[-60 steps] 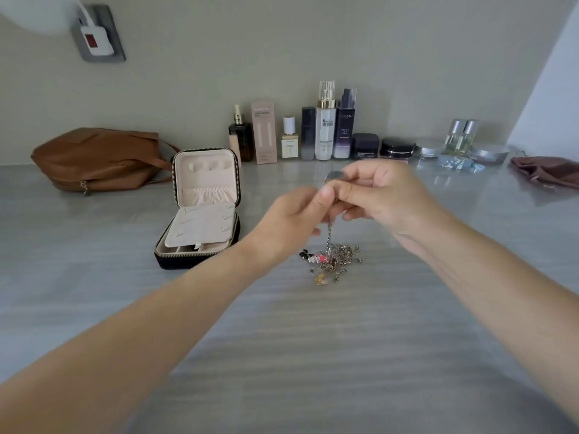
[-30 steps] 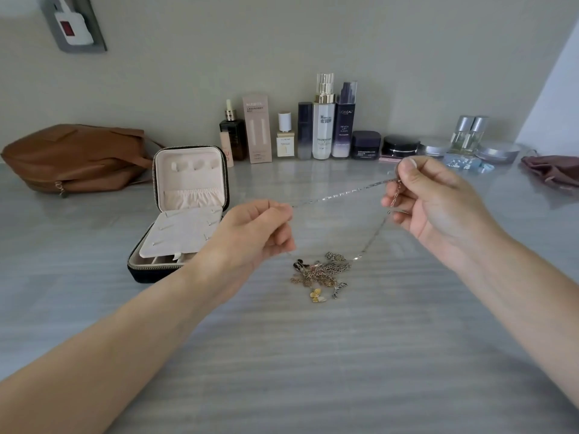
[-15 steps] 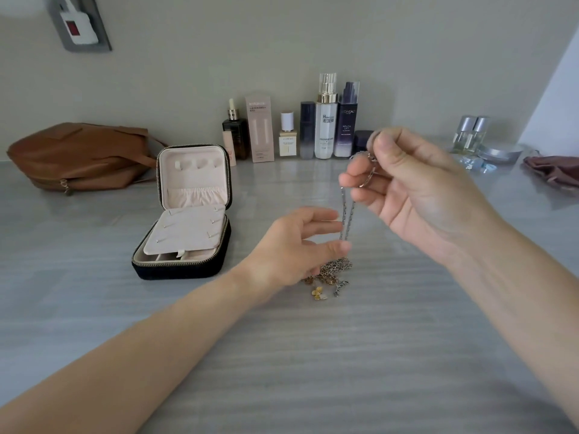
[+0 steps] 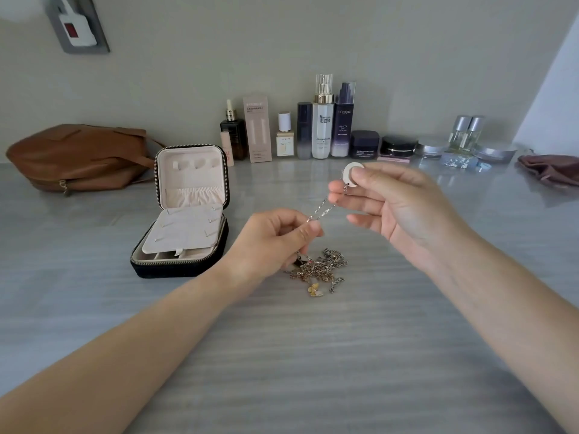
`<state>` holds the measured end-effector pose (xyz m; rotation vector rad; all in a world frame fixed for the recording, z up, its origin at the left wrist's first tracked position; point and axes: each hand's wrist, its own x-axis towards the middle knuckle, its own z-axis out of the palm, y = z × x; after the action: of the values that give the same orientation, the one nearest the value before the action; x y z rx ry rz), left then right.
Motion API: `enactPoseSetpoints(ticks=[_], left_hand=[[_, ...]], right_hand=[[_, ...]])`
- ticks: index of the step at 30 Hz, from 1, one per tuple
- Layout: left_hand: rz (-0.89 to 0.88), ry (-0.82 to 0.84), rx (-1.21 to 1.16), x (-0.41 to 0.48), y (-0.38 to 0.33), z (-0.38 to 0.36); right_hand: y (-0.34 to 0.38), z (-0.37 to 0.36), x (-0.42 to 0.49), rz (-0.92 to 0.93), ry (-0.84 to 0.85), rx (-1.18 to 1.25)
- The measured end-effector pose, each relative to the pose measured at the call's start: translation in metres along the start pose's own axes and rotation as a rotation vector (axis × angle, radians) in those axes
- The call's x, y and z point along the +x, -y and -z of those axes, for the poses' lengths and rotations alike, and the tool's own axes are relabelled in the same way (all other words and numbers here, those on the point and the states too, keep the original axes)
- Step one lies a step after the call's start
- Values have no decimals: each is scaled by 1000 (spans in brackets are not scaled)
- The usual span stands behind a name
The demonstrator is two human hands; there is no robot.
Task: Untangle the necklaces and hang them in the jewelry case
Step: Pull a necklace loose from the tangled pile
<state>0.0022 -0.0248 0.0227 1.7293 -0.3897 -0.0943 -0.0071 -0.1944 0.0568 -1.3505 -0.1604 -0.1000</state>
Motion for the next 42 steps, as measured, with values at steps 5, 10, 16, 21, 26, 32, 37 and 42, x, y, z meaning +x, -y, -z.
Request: enactPoseSetpoints(ticks=[5,10,16,21,26,32,37,42], left_hand=[[19,-70,-16,2,2,6],[4,-144,56,3,5,8],[1,-157,41,6,7,14],[4,-159,-81,12,3,24],[2,-157,-75,17,-2,32],[37,-76,-181,20,-6,36],[70,-37,-33,19,1,35],[76,-62,-108,18,-3,32]], right_hand=[[0,6,3,-47,-74,21],[-1,13,5,-18,-173,81],[2,20,8,-18,-229,187],[3,25,12,-11,-292,232],[6,28,15,1,-316,269],[18,32,16,52,-313,299],[21,39,17,63,-351,339],[19,42,18,73,-371,317]])
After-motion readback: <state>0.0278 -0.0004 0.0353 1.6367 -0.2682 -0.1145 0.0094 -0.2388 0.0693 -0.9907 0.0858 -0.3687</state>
